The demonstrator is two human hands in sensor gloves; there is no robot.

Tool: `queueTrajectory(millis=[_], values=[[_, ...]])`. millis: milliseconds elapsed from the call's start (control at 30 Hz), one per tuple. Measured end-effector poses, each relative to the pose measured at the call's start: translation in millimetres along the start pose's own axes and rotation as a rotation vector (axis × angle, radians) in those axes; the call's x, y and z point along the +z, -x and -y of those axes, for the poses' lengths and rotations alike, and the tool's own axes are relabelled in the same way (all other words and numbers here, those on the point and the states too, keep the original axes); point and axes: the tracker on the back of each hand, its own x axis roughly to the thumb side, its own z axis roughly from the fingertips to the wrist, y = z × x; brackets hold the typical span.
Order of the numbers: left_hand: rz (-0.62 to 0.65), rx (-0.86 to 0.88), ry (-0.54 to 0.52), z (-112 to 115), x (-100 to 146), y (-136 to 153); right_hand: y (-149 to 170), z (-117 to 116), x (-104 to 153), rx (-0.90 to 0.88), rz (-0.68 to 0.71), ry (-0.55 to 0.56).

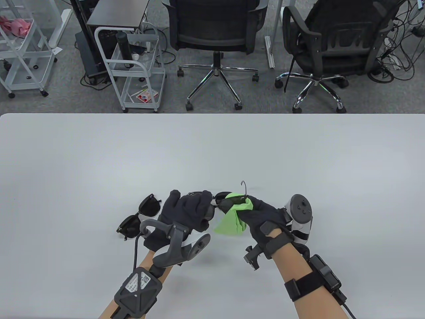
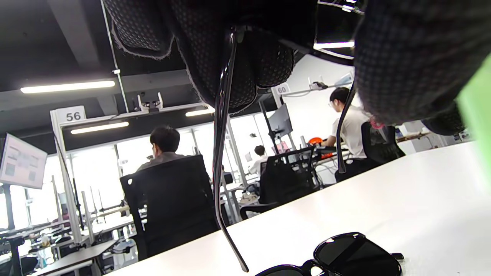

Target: Dust sunglasses

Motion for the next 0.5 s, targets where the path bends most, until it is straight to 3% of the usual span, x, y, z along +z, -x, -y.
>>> queueTrajectory(millis=[133, 300, 367, 500], values=[[0.005, 0.009, -0.013, -4, 0, -4, -10, 3, 1, 0.144, 0.043, 0.092], [0.016, 0.013, -0.022, -7, 0, -8, -12, 4, 5, 0.105, 0.07, 0.152], [0.015, 0.012, -0.019, -6, 0, -7, -10, 3, 5, 0.058, 0.061, 0.132], [0.014, 0.001, -0.01, -5, 1, -4, -3, 0, 2, -0.058, 0.03, -0.013]])
